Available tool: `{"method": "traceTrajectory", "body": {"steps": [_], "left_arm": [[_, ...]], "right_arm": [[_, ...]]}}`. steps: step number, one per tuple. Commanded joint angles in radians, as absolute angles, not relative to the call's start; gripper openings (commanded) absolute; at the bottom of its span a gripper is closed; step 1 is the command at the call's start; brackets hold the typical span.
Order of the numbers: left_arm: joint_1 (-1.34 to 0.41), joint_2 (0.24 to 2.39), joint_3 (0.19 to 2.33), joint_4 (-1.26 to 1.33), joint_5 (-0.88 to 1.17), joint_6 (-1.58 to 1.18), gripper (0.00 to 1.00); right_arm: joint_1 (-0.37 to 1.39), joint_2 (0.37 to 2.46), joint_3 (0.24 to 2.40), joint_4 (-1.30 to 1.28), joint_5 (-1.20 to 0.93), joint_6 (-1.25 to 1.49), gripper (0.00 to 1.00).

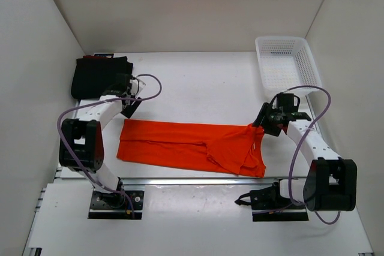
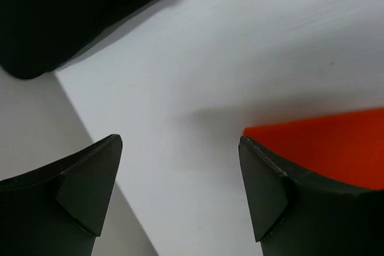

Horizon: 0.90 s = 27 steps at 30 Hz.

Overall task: Fold and stack the t-shirts
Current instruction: Fold the other side of the tshirt into a rectangle, then rotate the tshirt 90 degrees

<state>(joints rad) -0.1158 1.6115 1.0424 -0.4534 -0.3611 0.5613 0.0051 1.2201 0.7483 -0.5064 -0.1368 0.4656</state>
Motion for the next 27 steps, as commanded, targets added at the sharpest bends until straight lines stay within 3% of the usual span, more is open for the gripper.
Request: {"method": "traceTrajectory", "body": {"steps": [1, 6, 9, 11, 16, 18, 23, 27], "left_arm": [[-0.147, 1.67, 1.107, -0.528, -0.203, 0.515, 0.9], [-0.16, 1.761, 1.123, -0.502, -0.261, 0.511, 0.87], [-0.155, 1.798, 1.12, -0.499, -0.293, 0.514, 0.75], [-0.153, 1.805, 1.101, -0.497, -0.301, 0.531, 0.64], [-0.138, 1.775, 1.04, -0.548, -0.29, 0.557, 0.23], [-0.112, 1.758, 1.023, -0.574, -0.282, 0.557, 0.17], [-0.066, 1.7, 0.979, -0.65, -0.282, 0.552, 0.16], [-0.037, 1.669, 0.95, -0.696, -0.298, 0.545, 0.16]], "right_arm": [[0.002, 1.285, 0.738, -0.463, -0.107, 0.419, 0.55], [0.008, 1.416, 0.762, -0.374, -0.104, 0.429, 0.55], [0.015, 1.518, 0.822, -0.391, -0.106, 0.407, 0.51], [0.021, 1.589, 0.882, -0.426, -0.11, 0.396, 0.35], [0.046, 1.736, 1.014, -0.459, -0.178, 0.351, 0.0], [0.078, 1.756, 1.089, -0.448, -0.166, 0.325, 0.0], [0.216, 1.894, 1.377, -0.472, -0.111, 0.221, 0.0], [0.255, 2.17, 1.846, -0.587, -0.087, 0.218, 0.08]]}}
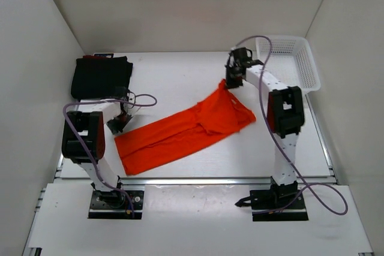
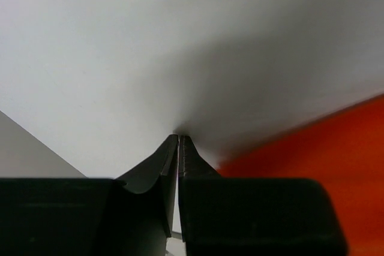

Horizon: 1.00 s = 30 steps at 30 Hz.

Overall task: Fold and stack the t-shirts
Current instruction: Rotate the tshirt 90 degrees

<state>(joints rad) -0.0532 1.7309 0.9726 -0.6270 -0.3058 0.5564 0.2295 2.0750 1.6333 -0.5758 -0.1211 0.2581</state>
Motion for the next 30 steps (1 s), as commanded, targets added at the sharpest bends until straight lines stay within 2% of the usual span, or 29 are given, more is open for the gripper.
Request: {"method": "traceTrajectory", "body": {"steps": [1, 4, 5, 9, 12, 17, 21, 26, 30], "left_arm": [[-0.025, 1.667, 0.942, -0.703, -0.295, 0.546, 0.17], [-0.005, 1.669, 0.914, -0.709, -0.316, 0.541, 0.2], [-0.002, 1.674, 0.91, -0.709, -0.314, 0.535, 0.2], [-0.003, 1.68, 0.916, -0.721, -0.327, 0.503, 0.25], [-0.002, 1.687, 0.939, -0.753, -0.307, 0.459, 0.27], [-0.012, 1.663, 0.914, -0.759, -0.273, 0.431, 0.27], [-0.025, 1.643, 0.893, -0.756, -0.265, 0.422, 0.27], [-0.023, 1.644, 0.897, -0.758, -0.275, 0.429, 0.3], [-0.017, 1.657, 0.914, -0.762, -0.284, 0.42, 0.35]], "right_arm": [[0.258, 2.256, 1.981, -0.613, -0.09, 0.238, 0.11], [0.271, 2.451, 2.39, -0.693, -0.063, 0.23, 0.33], [0.27, 2.474, 2.464, -0.68, -0.063, 0.226, 0.35], [0.252, 2.415, 2.471, -0.696, -0.023, 0.212, 0.44], [0.207, 2.312, 2.373, -0.721, 0.0, 0.212, 0.44], [0.143, 2.136, 2.033, -0.672, -0.084, 0.267, 0.38], [0.132, 2.109, 1.841, -0.605, -0.133, 0.314, 0.38], [0.14, 2.132, 1.757, -0.535, -0.118, 0.437, 0.36], [0.172, 2.215, 1.859, -0.63, -0.112, 0.43, 0.35]]}}
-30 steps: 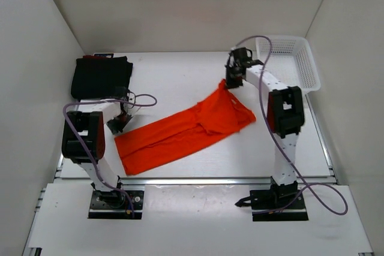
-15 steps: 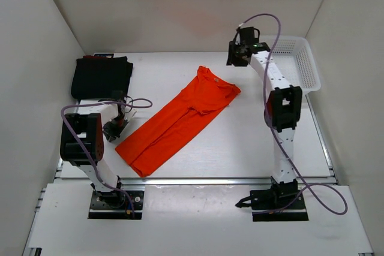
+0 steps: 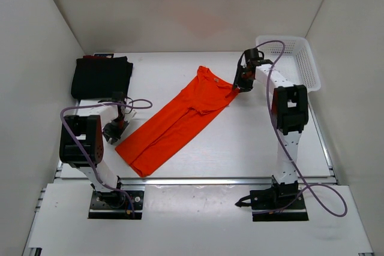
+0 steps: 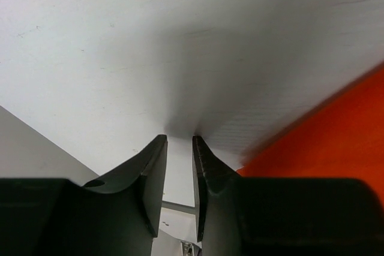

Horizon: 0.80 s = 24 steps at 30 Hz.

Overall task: Fold and stack the t-shirts
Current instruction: Rotate the tshirt 90 degrees

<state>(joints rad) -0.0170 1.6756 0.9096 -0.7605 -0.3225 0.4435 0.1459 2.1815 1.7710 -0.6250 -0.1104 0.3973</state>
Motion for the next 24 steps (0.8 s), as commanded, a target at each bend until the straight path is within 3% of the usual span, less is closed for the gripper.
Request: {"method": "traceTrajectory", "body": {"steps": [1, 5, 8, 10, 13, 14, 15, 17, 18, 19, 20, 22, 24], "left_arm": [[-0.012, 1.663, 0.926, -0.767, -0.284, 0.419, 0.37], [-0.011, 1.677, 0.939, -0.769, -0.279, 0.411, 0.38], [-0.008, 1.693, 0.945, -0.773, -0.285, 0.408, 0.38], [-0.014, 1.694, 0.953, -0.784, -0.281, 0.408, 0.37], [-0.015, 1.683, 0.971, -0.816, -0.262, 0.417, 0.41], [-0.02, 1.672, 0.979, -0.828, -0.247, 0.422, 0.49], [-0.023, 1.664, 0.985, -0.844, -0.235, 0.425, 0.63], [-0.044, 1.626, 0.997, -0.859, -0.189, 0.436, 0.79], [-0.055, 1.618, 1.0, -0.867, -0.175, 0.442, 0.83], [-0.06, 1.606, 1.008, -0.879, -0.129, 0.437, 0.95], [-0.067, 1.603, 1.018, -0.896, -0.115, 0.442, 0.98], [-0.077, 1.606, 1.029, -0.925, -0.033, 0.442, 0.98], [-0.087, 1.621, 1.038, -0.936, -0.003, 0.433, 0.99]], "right_arm": [[0.179, 2.239, 1.882, -0.653, -0.104, 0.419, 0.35], [0.187, 2.281, 1.901, -0.689, -0.088, 0.414, 0.39], [0.164, 2.332, 1.914, -0.703, -0.11, 0.451, 0.35], [0.153, 2.393, 1.96, -0.728, -0.15, 0.453, 0.28], [0.152, 2.462, 2.069, -0.736, -0.173, 0.407, 0.08], [0.156, 2.492, 2.138, -0.741, -0.176, 0.382, 0.01], [0.156, 2.517, 2.181, -0.742, -0.166, 0.364, 0.01], [0.16, 2.6, 2.384, -0.746, -0.15, 0.359, 0.0], [0.169, 2.623, 2.437, -0.726, -0.169, 0.323, 0.04], [0.167, 2.65, 2.495, -0.663, -0.184, 0.316, 0.09], [0.167, 2.669, 2.531, -0.617, -0.237, 0.304, 0.2], [0.185, 2.683, 2.597, -0.572, -0.274, 0.247, 0.47], [0.19, 2.68, 2.637, -0.537, -0.322, 0.215, 0.62]]}}
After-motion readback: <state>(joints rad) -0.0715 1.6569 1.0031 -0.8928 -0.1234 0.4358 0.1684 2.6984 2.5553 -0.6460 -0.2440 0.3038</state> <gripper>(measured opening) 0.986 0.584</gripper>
